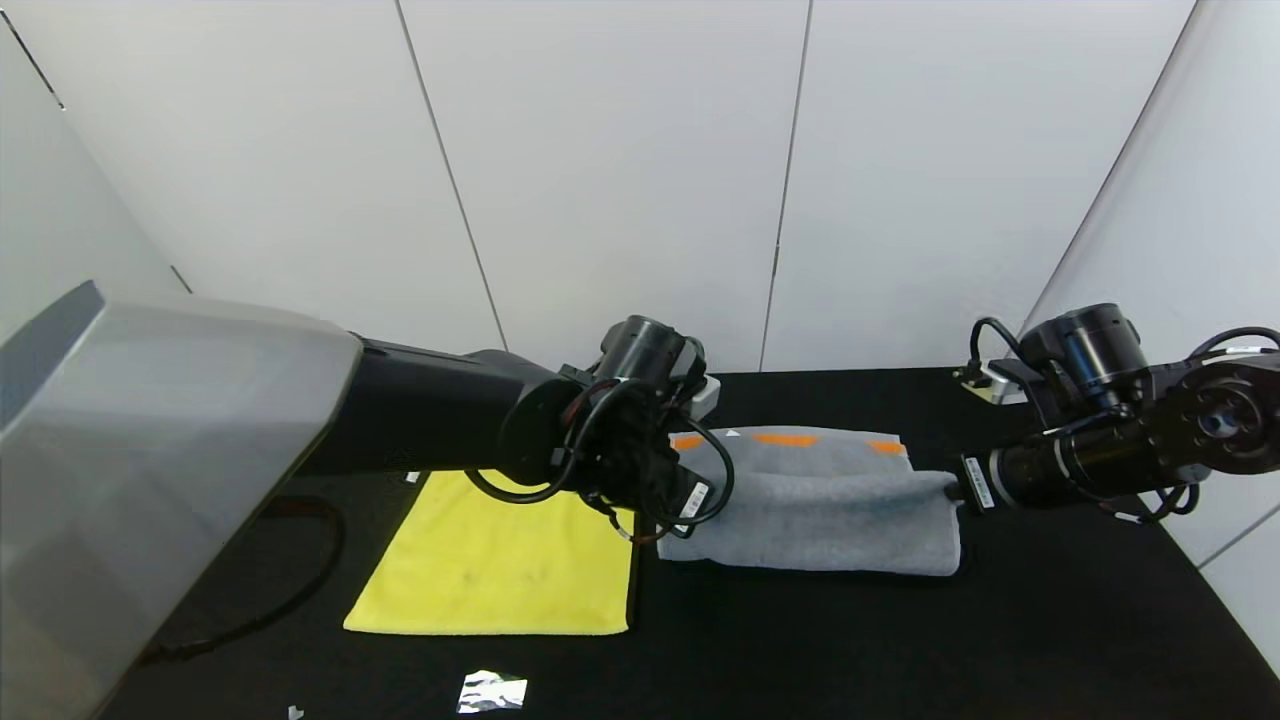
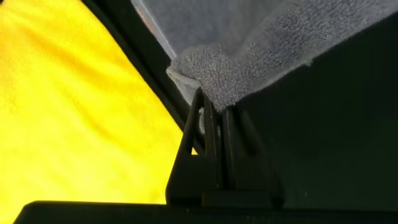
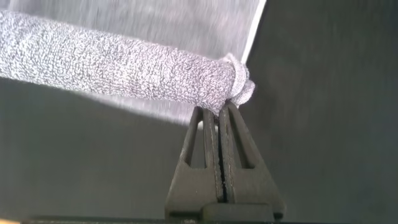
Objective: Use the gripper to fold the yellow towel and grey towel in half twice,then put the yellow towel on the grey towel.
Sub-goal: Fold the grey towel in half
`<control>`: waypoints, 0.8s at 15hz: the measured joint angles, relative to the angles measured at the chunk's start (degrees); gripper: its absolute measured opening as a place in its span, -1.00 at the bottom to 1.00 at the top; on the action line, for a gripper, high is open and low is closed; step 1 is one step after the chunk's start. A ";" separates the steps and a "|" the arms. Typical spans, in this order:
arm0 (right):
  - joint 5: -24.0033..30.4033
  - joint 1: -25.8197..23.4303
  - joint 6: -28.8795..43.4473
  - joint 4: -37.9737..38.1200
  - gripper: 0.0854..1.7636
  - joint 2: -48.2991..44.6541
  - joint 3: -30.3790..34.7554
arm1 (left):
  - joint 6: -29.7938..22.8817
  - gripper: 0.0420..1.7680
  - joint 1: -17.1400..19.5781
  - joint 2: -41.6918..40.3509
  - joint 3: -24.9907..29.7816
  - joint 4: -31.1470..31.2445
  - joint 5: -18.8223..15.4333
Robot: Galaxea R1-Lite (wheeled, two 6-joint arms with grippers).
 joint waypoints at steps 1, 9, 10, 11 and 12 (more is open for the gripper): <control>0.00 -0.20 0.16 -1.18 -0.94 1.05 -0.38 | -0.43 -0.90 0.43 1.04 -1.00 -0.02 0.02; 0.00 -0.61 1.17 -9.86 -0.94 7.80 -1.34 | -1.49 -0.90 3.06 7.35 -6.81 -0.57 -0.63; 0.00 -0.61 1.19 -10.97 -0.94 8.46 -1.40 | -2.00 -0.90 3.17 8.05 -7.72 -0.57 -0.68; 0.00 -0.60 1.19 -12.28 -0.94 9.18 -1.43 | -2.12 -0.90 3.25 8.66 -8.36 -0.55 -0.71; 0.00 -0.55 1.26 -13.30 -0.94 9.84 -1.45 | -2.12 -0.89 3.38 9.25 -8.94 -0.57 -0.73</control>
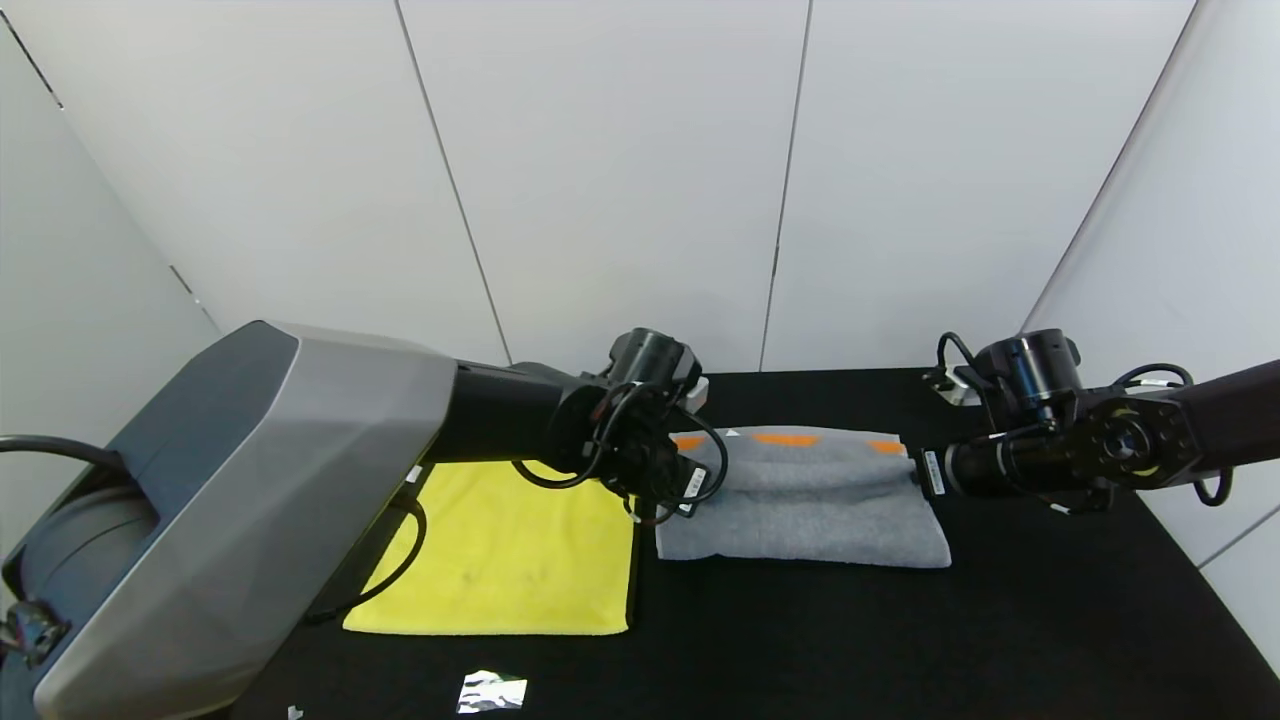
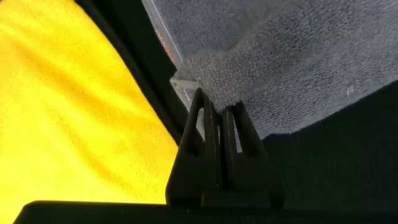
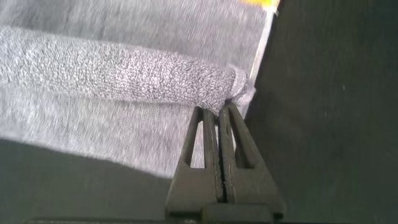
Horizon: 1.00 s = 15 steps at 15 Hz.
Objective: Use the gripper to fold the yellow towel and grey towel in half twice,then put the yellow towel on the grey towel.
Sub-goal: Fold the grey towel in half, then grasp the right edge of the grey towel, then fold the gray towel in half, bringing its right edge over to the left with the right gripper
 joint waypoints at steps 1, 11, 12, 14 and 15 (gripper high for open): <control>-0.06 0.16 0.02 -0.60 -0.84 0.57 0.00 | 0.01 -0.64 0.16 0.45 -0.39 -0.09 0.00; -1.60 0.68 0.24 -0.56 0.43 0.80 -0.04 | 0.24 0.49 0.21 1.19 -1.73 0.05 -0.59; -1.56 0.80 0.55 -0.16 0.50 0.33 0.18 | 0.20 0.55 0.21 1.08 -1.57 0.22 -0.61; -1.54 1.13 2.49 3.29 0.59 -0.46 0.24 | 0.09 0.63 0.18 0.59 -1.07 0.71 -0.61; -1.51 1.33 3.58 6.12 0.63 -0.85 -0.04 | 0.06 0.67 0.21 0.17 -0.83 0.82 -0.57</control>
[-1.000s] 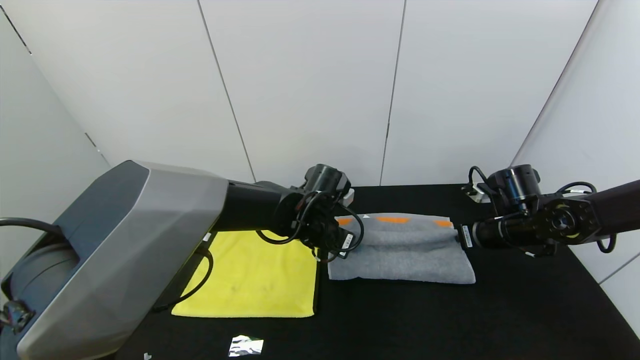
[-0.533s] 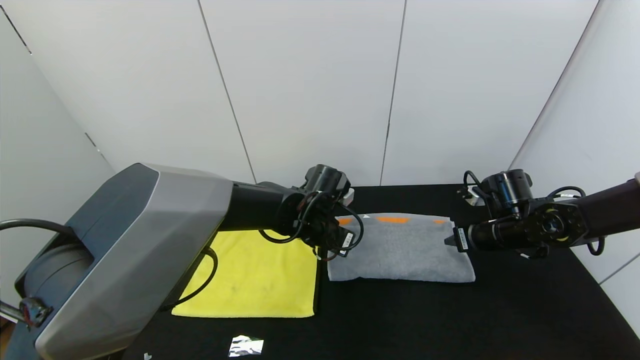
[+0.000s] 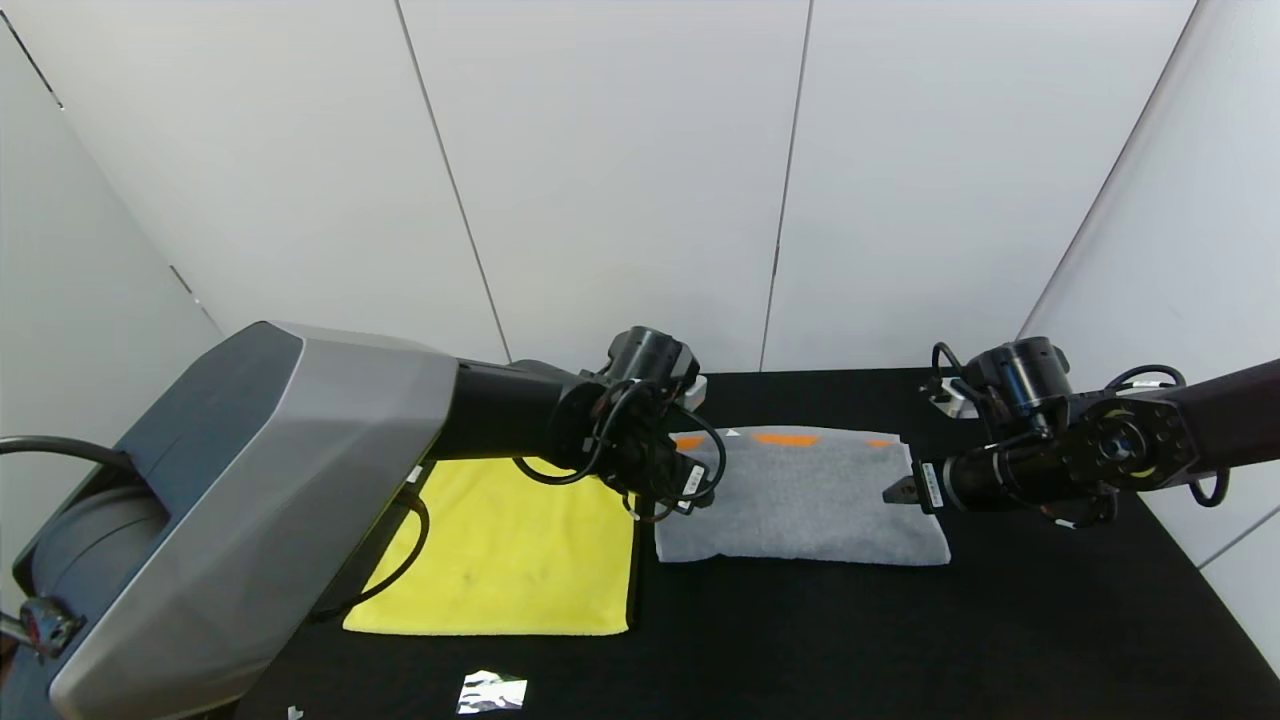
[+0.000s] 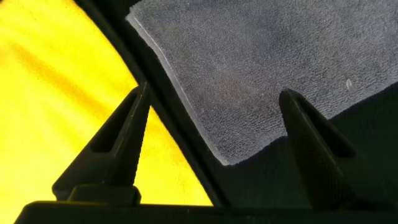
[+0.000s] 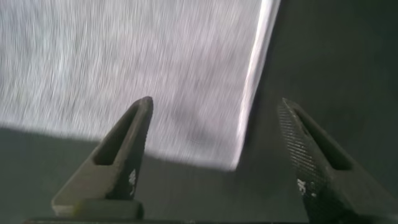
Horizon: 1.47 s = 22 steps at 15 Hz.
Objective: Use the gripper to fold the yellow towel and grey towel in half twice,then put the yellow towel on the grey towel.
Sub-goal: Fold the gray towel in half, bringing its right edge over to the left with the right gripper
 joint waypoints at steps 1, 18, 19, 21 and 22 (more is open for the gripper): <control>-0.02 0.16 1.50 2.36 0.67 -0.33 -0.46 | -0.02 0.70 -0.02 -0.39 0.33 0.11 0.10; -3.00 2.06 21.15 13.51 0.90 4.30 -4.05 | 0.63 0.91 0.56 -6.62 6.51 0.15 0.60; -2.97 2.06 21.19 13.45 0.91 4.63 -4.11 | 0.62 0.91 0.59 -6.67 6.56 0.17 0.60; -3.06 2.12 21.37 13.34 0.92 5.21 -4.39 | 0.52 0.92 0.59 -6.70 6.56 0.17 0.57; -3.44 2.28 21.41 13.34 0.92 5.57 -4.66 | 0.51 0.92 0.59 -6.73 6.58 0.15 0.51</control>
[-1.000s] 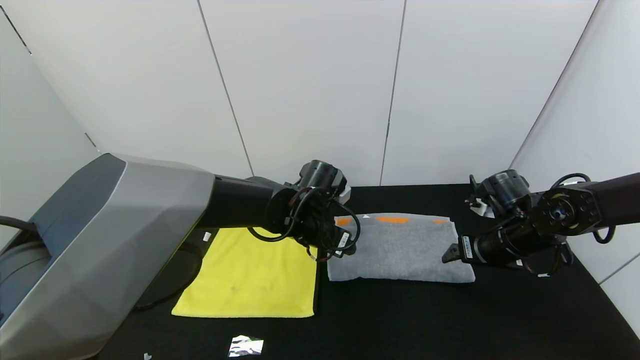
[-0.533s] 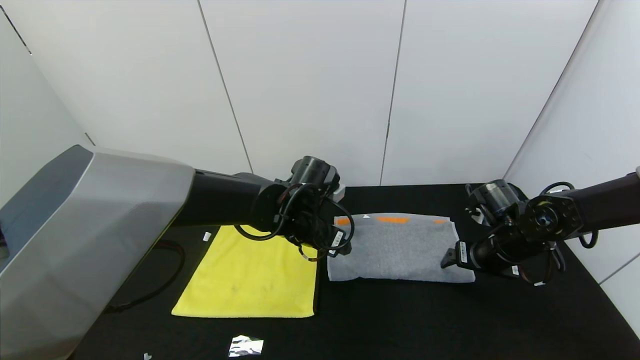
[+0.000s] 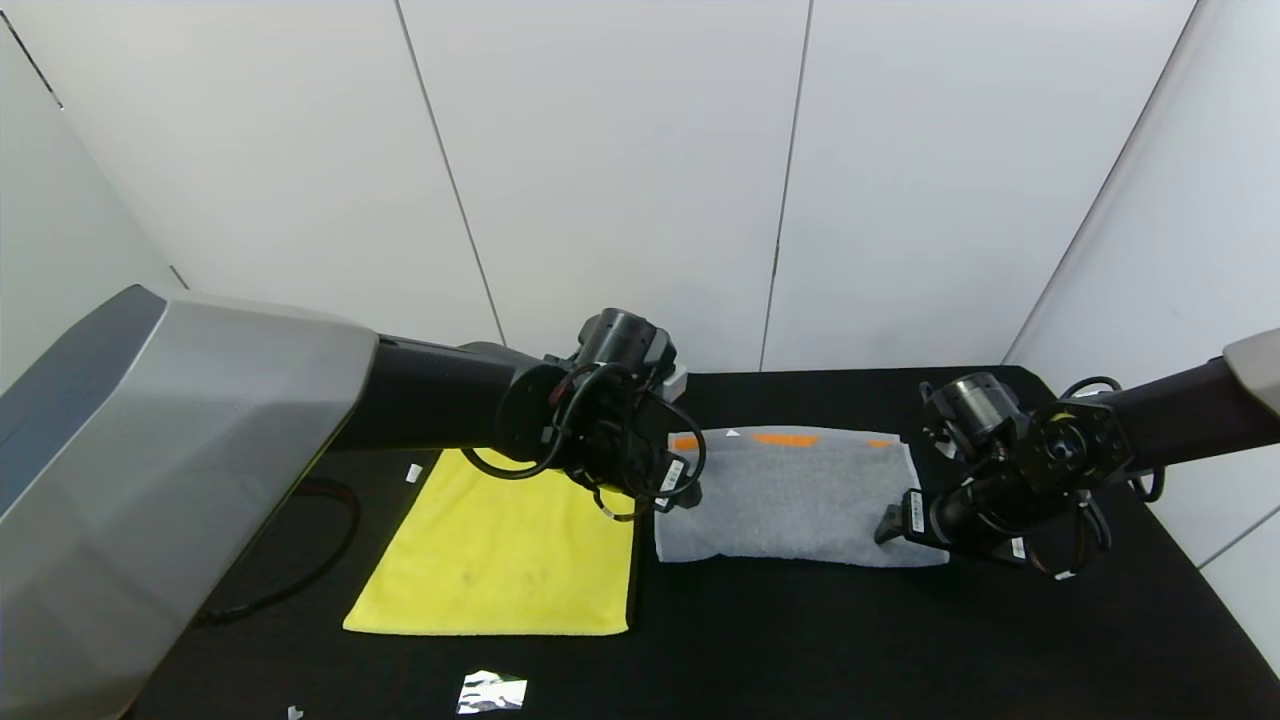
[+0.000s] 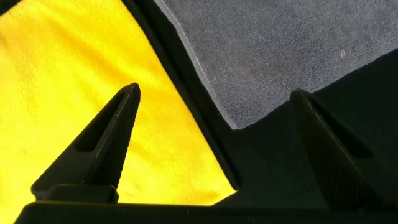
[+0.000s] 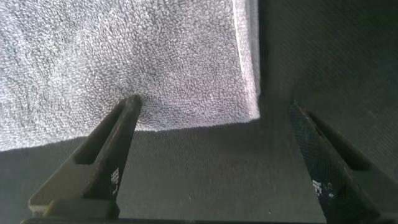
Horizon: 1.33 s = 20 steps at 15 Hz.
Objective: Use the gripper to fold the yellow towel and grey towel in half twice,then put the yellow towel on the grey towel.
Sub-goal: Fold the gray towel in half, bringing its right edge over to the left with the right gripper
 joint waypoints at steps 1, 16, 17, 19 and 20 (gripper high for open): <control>-0.88 0.04 0.02 -0.22 0.92 0.40 -0.28 | -0.10 0.92 0.00 0.00 0.04 0.00 -0.09; -1.62 1.72 0.09 -0.16 -0.96 1.60 -1.46 | 0.01 0.94 0.09 -0.27 1.16 -0.06 -0.38; -1.65 1.77 0.05 -0.05 -0.96 1.51 -1.46 | 0.00 0.94 0.09 -0.28 1.17 -0.06 -0.38; -1.73 1.79 -0.15 0.52 -0.96 0.85 -1.38 | 0.00 0.94 0.09 -0.33 1.19 0.02 -0.38; -2.08 1.79 -0.35 0.63 -0.96 0.35 -1.27 | 0.04 0.94 0.09 -0.41 1.19 0.02 -0.38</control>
